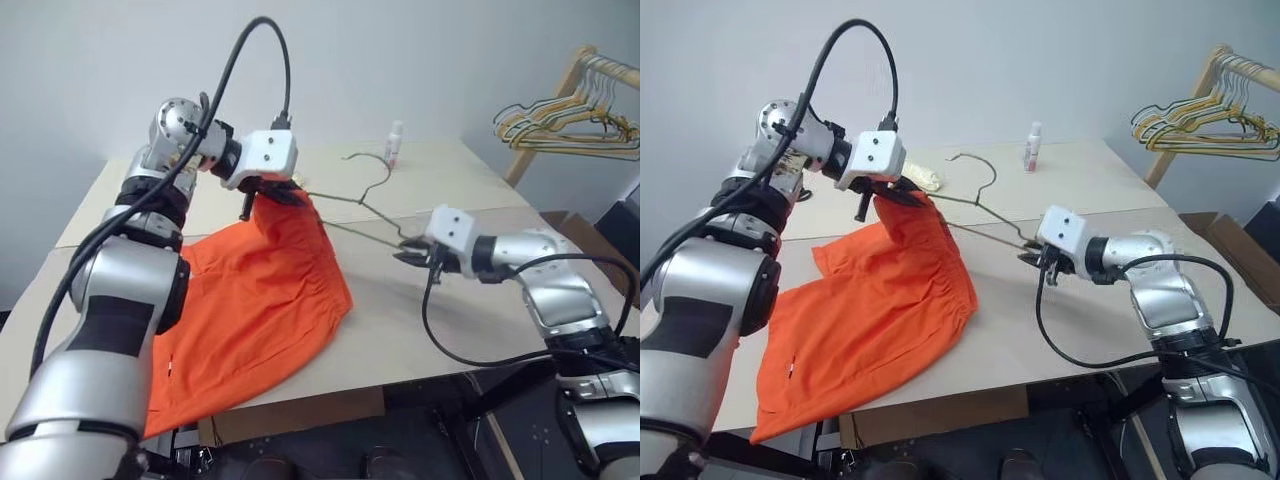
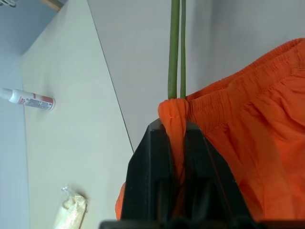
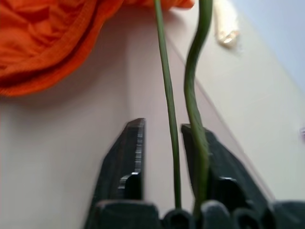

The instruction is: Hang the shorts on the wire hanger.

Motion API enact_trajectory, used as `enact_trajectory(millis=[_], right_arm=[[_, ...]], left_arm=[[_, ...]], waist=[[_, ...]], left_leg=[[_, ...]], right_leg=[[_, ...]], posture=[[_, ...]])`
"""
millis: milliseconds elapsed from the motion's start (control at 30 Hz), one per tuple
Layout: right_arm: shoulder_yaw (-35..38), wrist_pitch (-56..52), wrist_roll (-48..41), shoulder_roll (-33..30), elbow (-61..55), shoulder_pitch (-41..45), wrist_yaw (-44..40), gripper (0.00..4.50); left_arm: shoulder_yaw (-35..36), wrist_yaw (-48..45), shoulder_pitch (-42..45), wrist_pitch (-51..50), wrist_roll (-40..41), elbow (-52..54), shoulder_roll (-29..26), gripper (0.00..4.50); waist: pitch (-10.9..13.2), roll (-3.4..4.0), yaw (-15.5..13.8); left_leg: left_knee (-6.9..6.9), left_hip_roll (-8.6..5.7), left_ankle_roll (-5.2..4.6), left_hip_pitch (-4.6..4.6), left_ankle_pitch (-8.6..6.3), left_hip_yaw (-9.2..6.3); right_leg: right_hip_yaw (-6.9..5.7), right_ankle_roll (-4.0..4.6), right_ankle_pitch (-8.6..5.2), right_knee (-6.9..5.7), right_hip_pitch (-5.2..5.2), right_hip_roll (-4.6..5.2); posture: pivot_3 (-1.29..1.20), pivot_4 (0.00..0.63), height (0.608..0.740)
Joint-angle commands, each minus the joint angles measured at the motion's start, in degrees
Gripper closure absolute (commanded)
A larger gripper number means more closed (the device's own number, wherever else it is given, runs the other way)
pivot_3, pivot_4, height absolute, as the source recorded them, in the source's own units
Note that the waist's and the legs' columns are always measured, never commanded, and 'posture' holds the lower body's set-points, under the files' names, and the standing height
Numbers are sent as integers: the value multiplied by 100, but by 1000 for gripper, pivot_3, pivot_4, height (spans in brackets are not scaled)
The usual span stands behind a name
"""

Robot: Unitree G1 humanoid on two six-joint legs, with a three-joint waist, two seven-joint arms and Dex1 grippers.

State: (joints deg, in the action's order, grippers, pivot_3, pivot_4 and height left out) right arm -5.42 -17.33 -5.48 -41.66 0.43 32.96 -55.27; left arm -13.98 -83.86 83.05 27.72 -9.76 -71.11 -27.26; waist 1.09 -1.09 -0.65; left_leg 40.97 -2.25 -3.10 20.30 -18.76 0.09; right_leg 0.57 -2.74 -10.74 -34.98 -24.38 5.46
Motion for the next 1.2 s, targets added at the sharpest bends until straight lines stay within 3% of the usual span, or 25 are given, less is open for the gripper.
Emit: enact_trajectory(millis=[33,133,267,400,533,667,833,967,1200], right_arm=[[708,-261,-220,-53,-254,-24,469,1498],[1310,-458,-419,-136,-279,-301,756,486],[1960,-489,-704,-314,-371,-947,778,486],[2314,-1179,-1503,-382,-893,-1959,245,486],[2135,-1802,-2126,70,-1352,-2512,347,486],[1597,-2670,-2627,1061,-1515,-2413,945,486],[787,-3049,-2451,2138,-1281,-2204,1746,486],[629,-2948,-2531,2654,-1159,-2167,2017,486],[496,-2804,-2426,3021,-669,-1905,2206,486]], left_arm=[[155,102,308,72,19,-40,-84,4500],[150,79,274,104,-18,-63,-98,4500],[164,78,235,132,-39,-71,-83,4500],[205,129,217,153,-63,-86,-84,4500],[217,164,198,177,-88,-91,-87,4500],[246,160,179,159,-70,-95,-87,4500],[273,177,148,157,-78,-77,-84,4500],[304,185,115,138,-66,-67,-99,4500],[334,235,60,127,-70,-65,-120,4500]], waist=[[0,0,-4],[0,0,-12],[0,-1,-13],[1,-1,-1],[1,-2,42],[1,-2,98],[0,0,99],[0,-1,68],[0,-1,71]], left_leg=[[0,0,0,0,0,1],[0,-1,-1,0,-1,0],[0,-1,-7,1,-4,3],[0,0,-16,-1,-9,9],[2,7,-20,-8,-11,15],[7,18,-21,-29,-12,22],[8,16,-20,-15,-11,18],[9,3,-18,-5,-10,14],[12,-4,-19,-5,-11,14]], right_leg=[[1,0,0,0,0,0],[0,0,0,0,2,1],[1,-1,1,5,4,4],[8,-3,1,5,5,2],[16,-3,2,-1,8,-4],[27,-5,0,2,16,-8],[24,-6,1,-19,6,-5],[20,-11,3,-9,-1,8],[19,-17,5,-6,2,7]], posture=[[12,0,740],[-1,0,740],[-3,0,740],[-2,0,740],[0,0,740],[-1,0,740],[15,0,740],[26,0,740],[33,0,740]])
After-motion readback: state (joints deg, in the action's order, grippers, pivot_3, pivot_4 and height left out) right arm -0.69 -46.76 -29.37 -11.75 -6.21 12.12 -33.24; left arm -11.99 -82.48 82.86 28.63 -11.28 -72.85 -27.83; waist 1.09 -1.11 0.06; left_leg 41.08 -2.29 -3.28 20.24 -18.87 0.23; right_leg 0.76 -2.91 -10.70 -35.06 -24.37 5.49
